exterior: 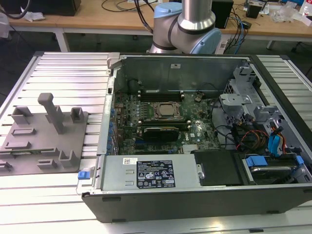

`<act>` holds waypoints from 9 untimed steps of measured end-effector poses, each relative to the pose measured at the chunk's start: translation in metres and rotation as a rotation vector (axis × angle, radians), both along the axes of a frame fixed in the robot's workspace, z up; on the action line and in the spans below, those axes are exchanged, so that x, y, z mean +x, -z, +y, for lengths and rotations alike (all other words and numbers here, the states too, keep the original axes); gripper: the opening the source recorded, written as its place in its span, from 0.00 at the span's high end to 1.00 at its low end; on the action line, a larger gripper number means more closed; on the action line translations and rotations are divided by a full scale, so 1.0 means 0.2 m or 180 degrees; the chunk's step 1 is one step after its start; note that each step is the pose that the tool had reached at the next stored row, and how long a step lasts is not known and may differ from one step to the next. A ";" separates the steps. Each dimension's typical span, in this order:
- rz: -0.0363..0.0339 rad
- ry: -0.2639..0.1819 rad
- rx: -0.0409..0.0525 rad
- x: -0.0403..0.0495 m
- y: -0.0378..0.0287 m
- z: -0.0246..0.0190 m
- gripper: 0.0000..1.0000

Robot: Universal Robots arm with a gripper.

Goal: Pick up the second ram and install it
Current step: 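Pick up the second ram and move it above second insertion slot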

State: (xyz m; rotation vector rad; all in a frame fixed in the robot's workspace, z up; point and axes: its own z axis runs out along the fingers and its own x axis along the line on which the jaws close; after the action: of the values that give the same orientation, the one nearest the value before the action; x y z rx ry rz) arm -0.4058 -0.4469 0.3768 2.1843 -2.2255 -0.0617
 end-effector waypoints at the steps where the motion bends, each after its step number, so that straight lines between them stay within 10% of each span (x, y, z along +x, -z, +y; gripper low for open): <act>1: 0.0000 0.0000 0.0000 0.000 0.003 0.000 0.70; 9: 0.0000 0.0000 0.0000 0.000 0.070 0.000 0.70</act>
State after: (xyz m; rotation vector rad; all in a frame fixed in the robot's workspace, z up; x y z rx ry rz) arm -0.4058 -0.4469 0.3627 2.1842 -2.2254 -0.0617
